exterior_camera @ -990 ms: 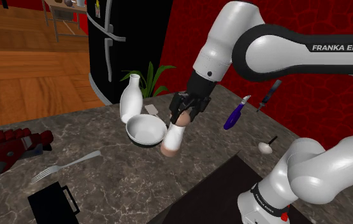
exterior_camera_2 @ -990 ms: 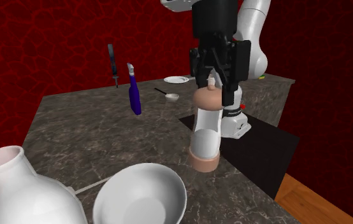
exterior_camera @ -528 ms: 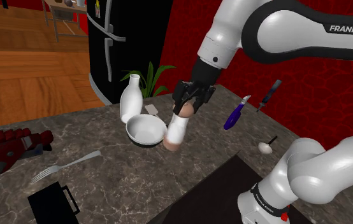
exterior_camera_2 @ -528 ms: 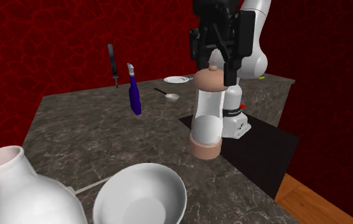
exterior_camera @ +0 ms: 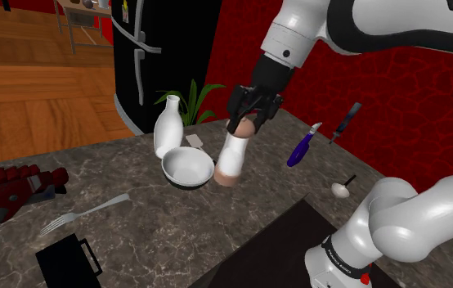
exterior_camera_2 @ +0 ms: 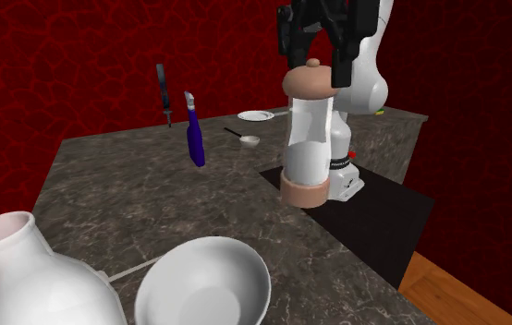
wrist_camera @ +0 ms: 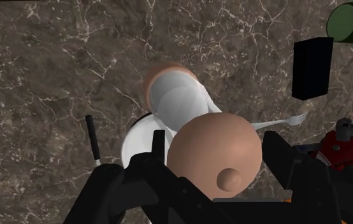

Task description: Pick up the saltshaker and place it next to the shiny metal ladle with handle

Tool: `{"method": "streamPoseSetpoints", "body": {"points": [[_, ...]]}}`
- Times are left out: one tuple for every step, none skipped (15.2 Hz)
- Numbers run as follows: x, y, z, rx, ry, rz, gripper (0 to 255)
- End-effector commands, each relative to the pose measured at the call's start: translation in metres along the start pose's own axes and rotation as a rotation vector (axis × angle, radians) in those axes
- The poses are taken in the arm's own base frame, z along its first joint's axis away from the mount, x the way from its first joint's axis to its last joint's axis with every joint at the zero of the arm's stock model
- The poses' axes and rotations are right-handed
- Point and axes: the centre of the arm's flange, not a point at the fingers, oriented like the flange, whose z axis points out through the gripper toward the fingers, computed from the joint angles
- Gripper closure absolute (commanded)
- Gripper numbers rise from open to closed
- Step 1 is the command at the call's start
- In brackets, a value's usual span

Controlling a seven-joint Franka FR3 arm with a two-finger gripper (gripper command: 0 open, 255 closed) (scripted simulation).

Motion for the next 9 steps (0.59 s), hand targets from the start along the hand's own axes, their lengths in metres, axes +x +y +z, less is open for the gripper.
{"method": "streamPoseSetpoints", "body": {"points": [[0.001, -0.002, -0.011, 0.0, 0.0, 0.0, 255], [0.001, -0.003, -0.016, 0.0, 0.0, 0.0, 255], [0.001, -0.004, -0.022, 0.0, 0.0, 0.0, 255], [0.001, -0.005, -0.027, 0.0, 0.0, 0.0, 255], [0.001, -0.006, -0.032, 0.0, 0.0, 0.0, 255], [0.001, -0.007, -0.037, 0.0, 0.0, 0.0, 255], [0.001, -0.007, -0.042, 0.0, 0.0, 0.0, 255], [0.001, -0.008, -0.048, 0.0, 0.0, 0.0, 255], [0.0, -0.009, -0.053, 0.0, 0.0, 0.0, 255]]}}
